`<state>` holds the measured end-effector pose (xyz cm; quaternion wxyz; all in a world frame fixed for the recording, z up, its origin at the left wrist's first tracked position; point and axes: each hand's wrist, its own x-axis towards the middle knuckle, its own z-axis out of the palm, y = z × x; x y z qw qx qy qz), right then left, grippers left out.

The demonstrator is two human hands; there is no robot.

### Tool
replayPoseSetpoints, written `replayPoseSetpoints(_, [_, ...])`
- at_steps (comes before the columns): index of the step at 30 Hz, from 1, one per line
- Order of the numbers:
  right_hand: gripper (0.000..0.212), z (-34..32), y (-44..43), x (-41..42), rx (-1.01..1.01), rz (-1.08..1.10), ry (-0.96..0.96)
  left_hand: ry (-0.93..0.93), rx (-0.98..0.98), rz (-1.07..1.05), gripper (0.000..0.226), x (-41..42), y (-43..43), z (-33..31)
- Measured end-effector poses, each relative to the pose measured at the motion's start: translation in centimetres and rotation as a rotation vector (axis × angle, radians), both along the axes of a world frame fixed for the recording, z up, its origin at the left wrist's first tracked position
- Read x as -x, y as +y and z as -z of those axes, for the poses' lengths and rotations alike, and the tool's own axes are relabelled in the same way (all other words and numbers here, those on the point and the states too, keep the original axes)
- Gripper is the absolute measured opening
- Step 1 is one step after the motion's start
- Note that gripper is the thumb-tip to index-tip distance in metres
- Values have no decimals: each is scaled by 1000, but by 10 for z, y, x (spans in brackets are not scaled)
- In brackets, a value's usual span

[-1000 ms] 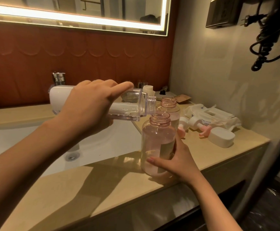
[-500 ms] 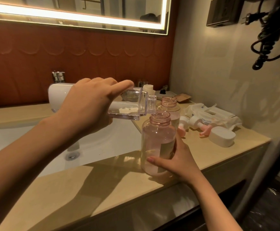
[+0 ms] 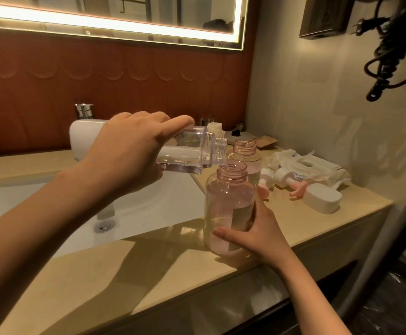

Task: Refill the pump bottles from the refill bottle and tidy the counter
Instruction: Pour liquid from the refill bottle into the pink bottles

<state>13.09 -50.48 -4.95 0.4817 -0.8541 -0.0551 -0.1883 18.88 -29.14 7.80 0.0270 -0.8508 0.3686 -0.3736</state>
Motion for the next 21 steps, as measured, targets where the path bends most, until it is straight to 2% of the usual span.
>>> replayPoseSetpoints(21, [104,1,-1,0,-13,-7,-12,4,-18,-4,82,-1,0,-3])
